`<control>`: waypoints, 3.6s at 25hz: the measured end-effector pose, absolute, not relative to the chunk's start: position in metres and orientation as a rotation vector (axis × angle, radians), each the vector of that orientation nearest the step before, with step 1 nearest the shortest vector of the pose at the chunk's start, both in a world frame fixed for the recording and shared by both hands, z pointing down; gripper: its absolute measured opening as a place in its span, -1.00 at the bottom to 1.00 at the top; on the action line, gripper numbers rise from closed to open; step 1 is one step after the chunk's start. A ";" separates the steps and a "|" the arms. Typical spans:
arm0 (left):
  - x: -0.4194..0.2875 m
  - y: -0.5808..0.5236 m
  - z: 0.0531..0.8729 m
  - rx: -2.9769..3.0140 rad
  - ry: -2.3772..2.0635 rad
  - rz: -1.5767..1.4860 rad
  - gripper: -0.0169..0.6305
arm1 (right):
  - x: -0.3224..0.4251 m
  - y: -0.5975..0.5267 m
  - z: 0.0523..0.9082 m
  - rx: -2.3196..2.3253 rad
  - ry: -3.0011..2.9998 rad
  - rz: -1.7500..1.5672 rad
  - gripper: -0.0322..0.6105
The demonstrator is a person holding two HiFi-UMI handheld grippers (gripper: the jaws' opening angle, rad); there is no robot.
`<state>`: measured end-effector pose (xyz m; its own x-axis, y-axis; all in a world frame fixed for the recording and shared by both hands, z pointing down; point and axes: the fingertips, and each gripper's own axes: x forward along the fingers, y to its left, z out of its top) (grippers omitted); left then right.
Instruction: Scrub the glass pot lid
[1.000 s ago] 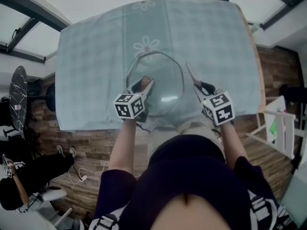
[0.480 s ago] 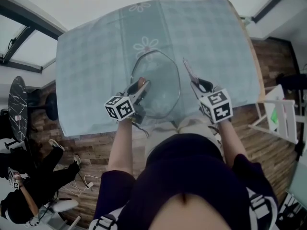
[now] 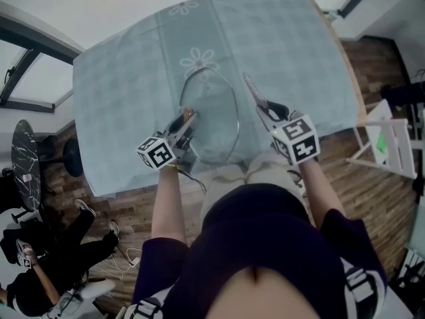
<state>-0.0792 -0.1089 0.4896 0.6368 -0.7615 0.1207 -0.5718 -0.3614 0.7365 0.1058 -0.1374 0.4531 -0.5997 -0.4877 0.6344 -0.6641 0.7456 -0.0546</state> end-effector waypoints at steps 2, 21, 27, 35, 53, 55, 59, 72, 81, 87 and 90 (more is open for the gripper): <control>-0.084 -0.106 0.489 2.082 -1.018 -0.334 -0.44 | 0.100 -0.136 0.450 0.872 -2.353 0.385 -0.66; -0.134 -0.081 0.473 2.051 -0.817 -0.586 -0.44 | -0.009 -0.102 0.427 0.740 -2.544 0.447 -0.66; -0.152 -0.078 0.465 2.023 -0.741 -0.715 -0.44 | -0.040 -0.095 0.410 0.649 -2.622 0.459 -0.66; -0.159 -0.075 0.469 1.985 -0.726 -0.781 -0.44 | -0.056 -0.091 0.419 0.557 -2.620 0.505 -0.66; -0.163 -0.074 0.467 1.970 -0.682 -0.866 -0.44 | -0.087 -0.051 0.417 0.296 -2.742 0.514 -0.66; -0.164 -0.074 0.468 1.967 -0.684 -0.871 -0.44 | -0.090 -0.044 0.418 0.266 -2.746 0.516 -0.66; -0.164 -0.074 0.467 1.955 -0.689 -0.876 -0.44 | -0.096 -0.030 0.422 0.221 -2.747 0.525 -0.66; -0.166 -0.074 0.469 1.950 -0.704 -0.884 -0.44 | -0.092 0.001 0.425 0.055 -2.782 0.518 -0.65; -0.167 -0.075 0.469 1.941 -0.696 -0.897 -0.43 | -0.083 0.024 0.431 -0.120 -2.789 0.481 -0.66; -0.169 -0.075 0.470 1.933 -0.701 -0.912 -0.43 | -0.078 0.040 0.434 -0.200 -2.767 0.457 -0.66; -0.169 -0.075 0.469 1.929 -0.698 -0.920 -0.43 | -0.074 0.048 0.438 -0.229 -2.749 0.470 -0.66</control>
